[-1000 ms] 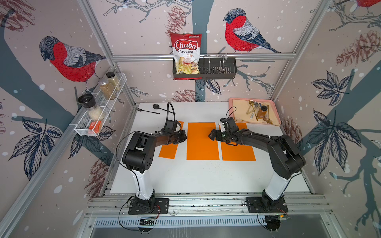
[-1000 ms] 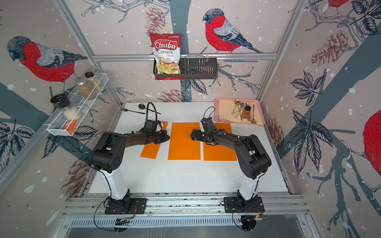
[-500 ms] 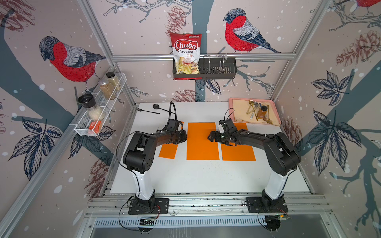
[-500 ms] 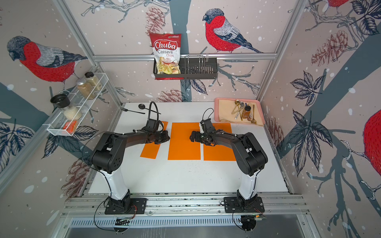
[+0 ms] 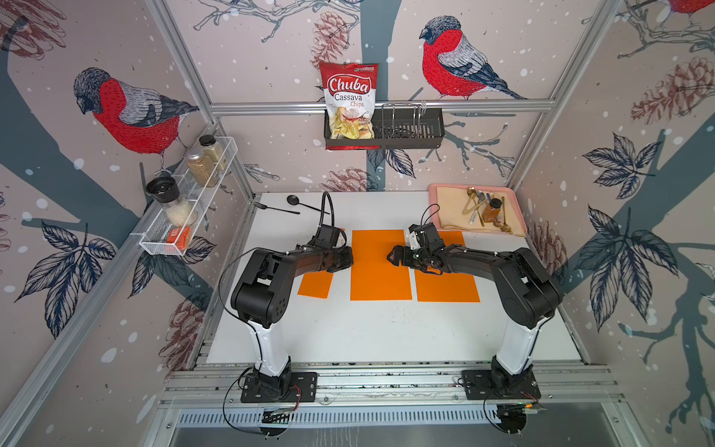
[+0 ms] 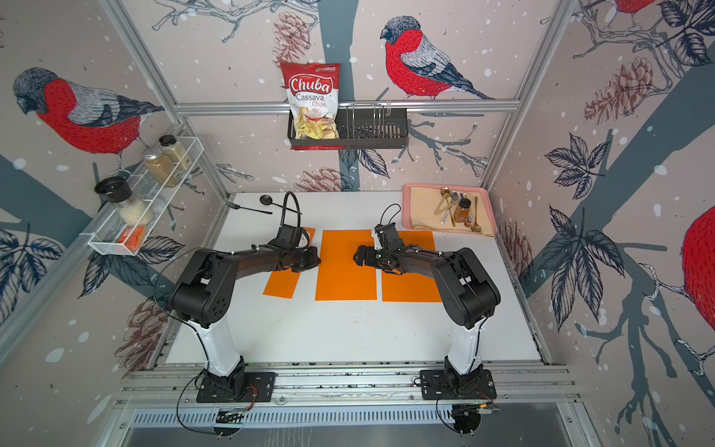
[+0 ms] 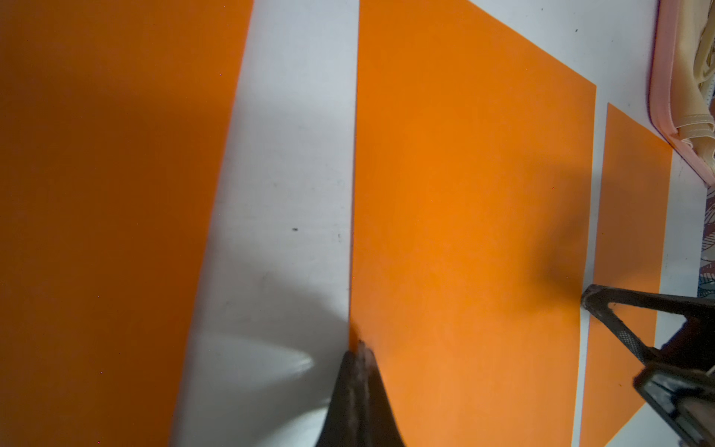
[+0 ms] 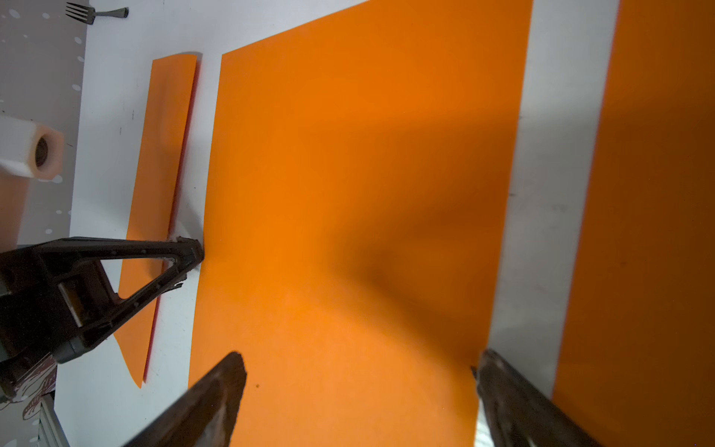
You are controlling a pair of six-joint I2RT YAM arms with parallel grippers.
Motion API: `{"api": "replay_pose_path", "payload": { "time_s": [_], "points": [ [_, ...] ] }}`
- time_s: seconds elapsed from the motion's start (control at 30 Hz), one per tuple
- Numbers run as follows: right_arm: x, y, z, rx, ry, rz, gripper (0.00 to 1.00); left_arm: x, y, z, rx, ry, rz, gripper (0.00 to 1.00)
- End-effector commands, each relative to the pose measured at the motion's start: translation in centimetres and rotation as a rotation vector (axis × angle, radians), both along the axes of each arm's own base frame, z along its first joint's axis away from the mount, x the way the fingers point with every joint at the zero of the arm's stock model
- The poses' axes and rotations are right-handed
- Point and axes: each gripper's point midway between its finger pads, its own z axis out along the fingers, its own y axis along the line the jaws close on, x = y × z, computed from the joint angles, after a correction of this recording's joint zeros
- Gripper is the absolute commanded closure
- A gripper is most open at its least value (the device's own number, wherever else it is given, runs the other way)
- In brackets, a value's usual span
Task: Fold the rectangular paper in half along the long edge
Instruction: Pick up the paper from the center of the board.
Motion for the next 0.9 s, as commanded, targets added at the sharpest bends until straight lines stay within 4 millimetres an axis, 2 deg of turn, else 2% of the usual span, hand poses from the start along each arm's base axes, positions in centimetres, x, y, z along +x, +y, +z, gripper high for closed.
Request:
{"api": "replay_pose_path", "payload": {
  "time_s": [0.0,0.67,0.87],
  "points": [
    [-0.9,0.2,-0.7,0.011,0.05,0.007,0.05,-2.2,0.8,-1.9,0.049,0.087,0.0,1.0],
    [-1.4,1.3,-1.5,0.094,0.086,0.032,0.05,-2.9,0.2,-2.1,0.067,0.098,-0.016,1.0],
    [-1.4,1.7,-1.5,0.12,0.091,0.04,0.09,-3.2,-0.2,-2.3,0.067,0.104,-0.024,1.0]
  ]
}}
